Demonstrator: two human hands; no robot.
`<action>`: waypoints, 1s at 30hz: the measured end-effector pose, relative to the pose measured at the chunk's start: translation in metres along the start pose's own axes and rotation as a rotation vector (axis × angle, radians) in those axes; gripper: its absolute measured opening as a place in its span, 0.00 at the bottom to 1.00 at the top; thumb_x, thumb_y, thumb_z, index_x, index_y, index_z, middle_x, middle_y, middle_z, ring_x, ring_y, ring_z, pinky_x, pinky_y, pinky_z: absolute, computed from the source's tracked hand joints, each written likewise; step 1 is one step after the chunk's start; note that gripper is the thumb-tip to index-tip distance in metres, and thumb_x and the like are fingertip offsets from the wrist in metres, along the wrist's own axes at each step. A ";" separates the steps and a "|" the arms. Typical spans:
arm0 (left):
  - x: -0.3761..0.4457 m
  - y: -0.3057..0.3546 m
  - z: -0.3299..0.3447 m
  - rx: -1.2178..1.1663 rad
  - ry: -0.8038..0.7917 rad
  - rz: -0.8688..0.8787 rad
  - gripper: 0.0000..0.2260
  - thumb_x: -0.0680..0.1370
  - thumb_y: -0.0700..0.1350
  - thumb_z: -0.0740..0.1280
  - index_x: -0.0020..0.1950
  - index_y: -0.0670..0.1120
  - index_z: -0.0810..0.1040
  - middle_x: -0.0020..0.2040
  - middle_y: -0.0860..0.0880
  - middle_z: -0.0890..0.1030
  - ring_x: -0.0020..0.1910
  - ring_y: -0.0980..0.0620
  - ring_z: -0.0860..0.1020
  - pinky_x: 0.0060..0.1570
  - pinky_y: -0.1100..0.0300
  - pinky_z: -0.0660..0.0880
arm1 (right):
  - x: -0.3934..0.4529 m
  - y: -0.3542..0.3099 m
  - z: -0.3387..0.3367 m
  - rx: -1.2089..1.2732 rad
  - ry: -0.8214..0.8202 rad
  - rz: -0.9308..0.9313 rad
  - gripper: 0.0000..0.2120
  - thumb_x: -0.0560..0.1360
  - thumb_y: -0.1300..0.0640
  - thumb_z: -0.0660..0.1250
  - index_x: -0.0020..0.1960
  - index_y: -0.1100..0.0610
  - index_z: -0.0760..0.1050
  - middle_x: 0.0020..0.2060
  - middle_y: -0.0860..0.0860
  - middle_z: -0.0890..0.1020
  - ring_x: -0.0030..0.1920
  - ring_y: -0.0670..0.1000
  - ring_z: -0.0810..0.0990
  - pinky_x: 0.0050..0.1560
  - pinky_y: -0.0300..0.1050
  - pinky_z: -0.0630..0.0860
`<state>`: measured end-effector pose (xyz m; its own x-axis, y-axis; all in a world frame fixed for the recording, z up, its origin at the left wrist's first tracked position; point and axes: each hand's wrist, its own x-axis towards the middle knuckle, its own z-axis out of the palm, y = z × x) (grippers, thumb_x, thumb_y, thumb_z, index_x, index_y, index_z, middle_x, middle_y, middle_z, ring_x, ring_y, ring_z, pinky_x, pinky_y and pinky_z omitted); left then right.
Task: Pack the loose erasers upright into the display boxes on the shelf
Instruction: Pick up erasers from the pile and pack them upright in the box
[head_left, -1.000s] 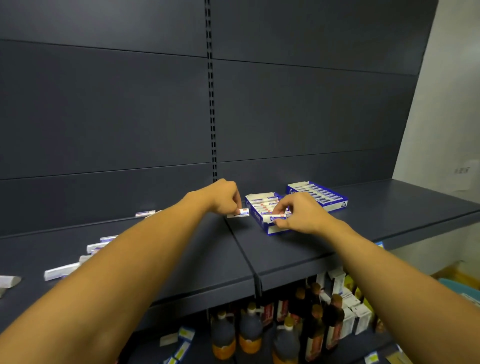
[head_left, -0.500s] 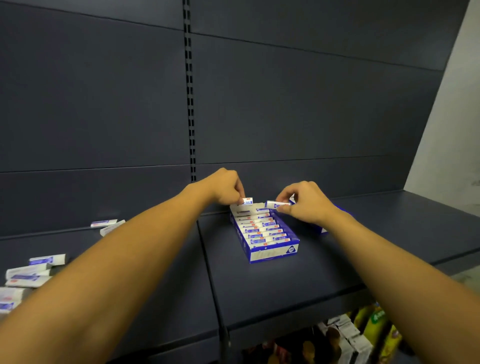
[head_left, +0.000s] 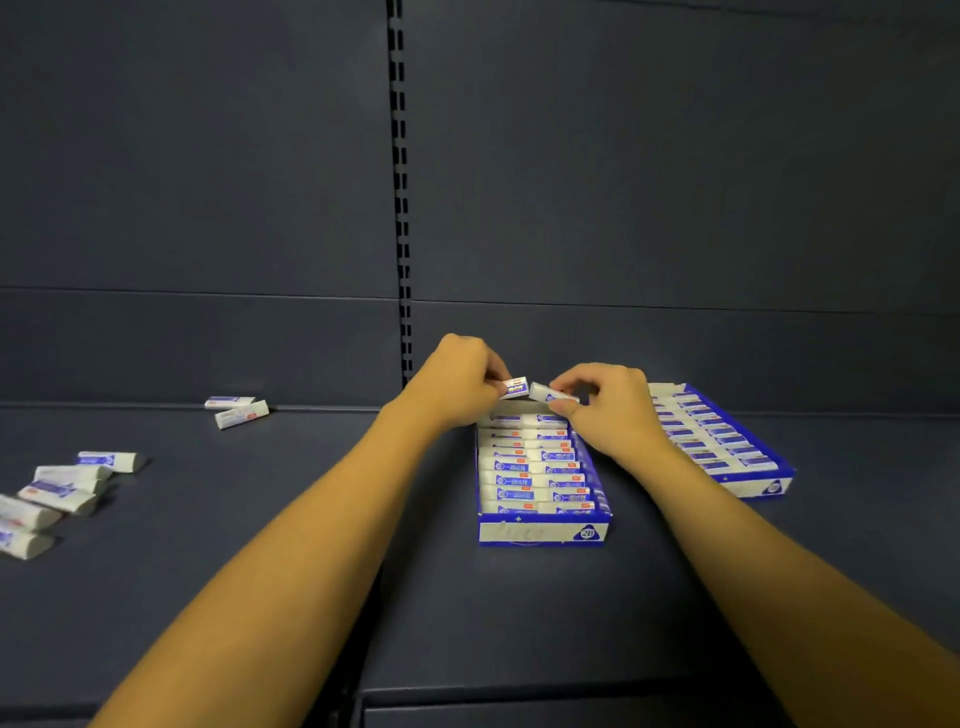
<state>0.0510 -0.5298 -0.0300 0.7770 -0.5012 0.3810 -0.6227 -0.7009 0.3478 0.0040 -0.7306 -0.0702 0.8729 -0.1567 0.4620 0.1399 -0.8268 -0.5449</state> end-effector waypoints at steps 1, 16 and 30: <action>-0.002 0.001 0.002 0.004 0.012 0.008 0.12 0.77 0.36 0.65 0.54 0.44 0.87 0.52 0.48 0.84 0.45 0.54 0.78 0.46 0.61 0.75 | -0.001 0.001 0.004 0.010 0.008 -0.008 0.07 0.74 0.53 0.75 0.52 0.49 0.83 0.45 0.42 0.83 0.41 0.42 0.78 0.38 0.34 0.70; -0.012 -0.013 0.042 0.122 0.008 0.090 0.13 0.78 0.37 0.67 0.59 0.49 0.85 0.54 0.51 0.82 0.54 0.54 0.74 0.54 0.59 0.73 | -0.010 0.011 0.015 -0.061 0.022 0.062 0.10 0.74 0.48 0.74 0.55 0.47 0.81 0.48 0.44 0.85 0.48 0.45 0.81 0.46 0.42 0.80; -0.016 -0.010 0.038 0.152 0.005 0.074 0.09 0.78 0.43 0.71 0.57 0.49 0.85 0.55 0.50 0.83 0.54 0.52 0.79 0.58 0.56 0.77 | -0.019 0.007 0.011 -0.126 -0.008 0.070 0.12 0.75 0.48 0.74 0.57 0.47 0.82 0.51 0.46 0.85 0.46 0.44 0.80 0.42 0.38 0.75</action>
<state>0.0482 -0.5336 -0.0718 0.7285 -0.5522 0.4054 -0.6570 -0.7308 0.1851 -0.0066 -0.7271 -0.0903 0.8823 -0.2121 0.4201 0.0195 -0.8755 -0.4829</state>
